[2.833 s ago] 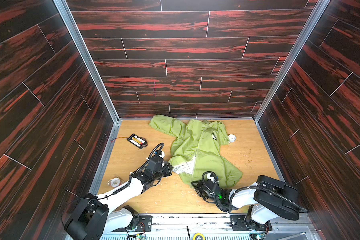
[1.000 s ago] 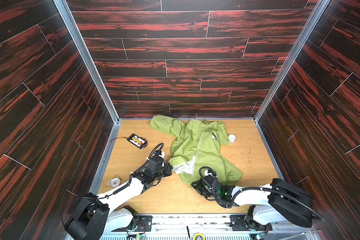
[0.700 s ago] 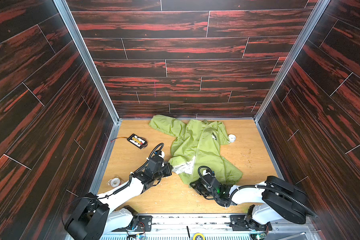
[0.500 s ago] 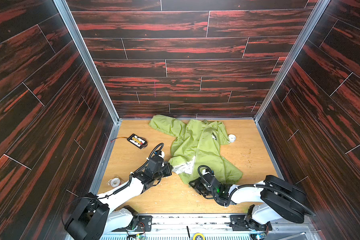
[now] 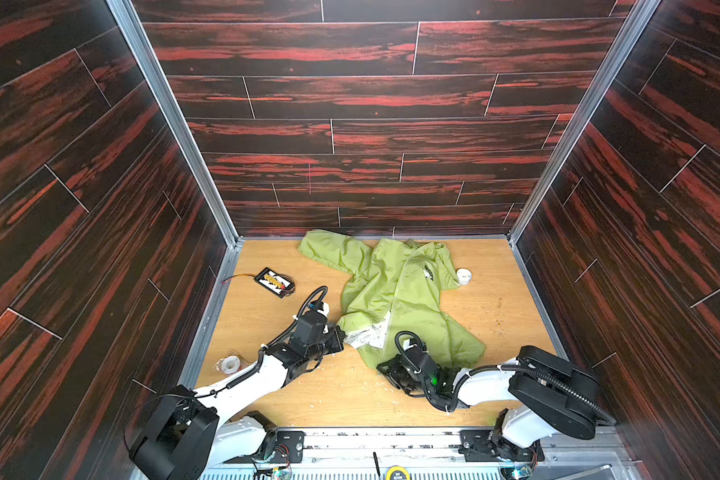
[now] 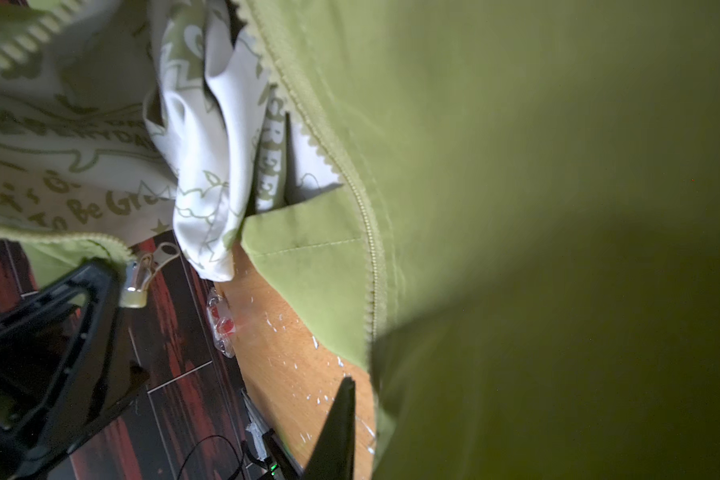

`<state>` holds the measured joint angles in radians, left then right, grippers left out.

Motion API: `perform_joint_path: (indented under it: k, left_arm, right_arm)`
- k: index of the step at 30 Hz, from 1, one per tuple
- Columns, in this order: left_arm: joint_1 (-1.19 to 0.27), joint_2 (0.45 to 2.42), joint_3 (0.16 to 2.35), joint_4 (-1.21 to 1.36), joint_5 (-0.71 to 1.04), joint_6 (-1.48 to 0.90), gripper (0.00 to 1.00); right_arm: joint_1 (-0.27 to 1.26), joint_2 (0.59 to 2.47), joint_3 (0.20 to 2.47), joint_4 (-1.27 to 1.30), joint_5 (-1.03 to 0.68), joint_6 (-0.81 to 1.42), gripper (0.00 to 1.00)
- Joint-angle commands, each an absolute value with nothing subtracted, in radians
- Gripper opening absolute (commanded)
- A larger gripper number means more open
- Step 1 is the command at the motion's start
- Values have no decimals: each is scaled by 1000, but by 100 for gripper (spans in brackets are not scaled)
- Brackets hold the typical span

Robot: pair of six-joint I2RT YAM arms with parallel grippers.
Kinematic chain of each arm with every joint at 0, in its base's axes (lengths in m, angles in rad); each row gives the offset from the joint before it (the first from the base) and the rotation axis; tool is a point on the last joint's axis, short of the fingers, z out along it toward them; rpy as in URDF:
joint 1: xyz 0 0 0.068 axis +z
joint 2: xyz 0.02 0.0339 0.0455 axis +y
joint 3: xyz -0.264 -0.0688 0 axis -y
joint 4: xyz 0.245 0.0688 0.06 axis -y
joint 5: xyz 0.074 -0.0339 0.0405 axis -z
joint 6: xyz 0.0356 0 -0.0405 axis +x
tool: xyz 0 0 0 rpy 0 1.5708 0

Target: Zip up the jacket

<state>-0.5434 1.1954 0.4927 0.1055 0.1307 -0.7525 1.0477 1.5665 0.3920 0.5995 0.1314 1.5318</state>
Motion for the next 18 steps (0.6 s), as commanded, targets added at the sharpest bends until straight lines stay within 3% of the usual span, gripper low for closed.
perform_joint_path:
  k: [1,8,18]
  left_arm:
    - [-538,1183,486,124,132,-756,0]
    - [-538,1184,488,123,132,-759,0]
    - [-538,1193,491,124,133,-759,0]
  right_arm:
    - [1044,1594,383,614,133,1544,15]
    - [1045,1588,382,608,137,1543,13]
    - [1046,1576,364,597,153,1562,19]
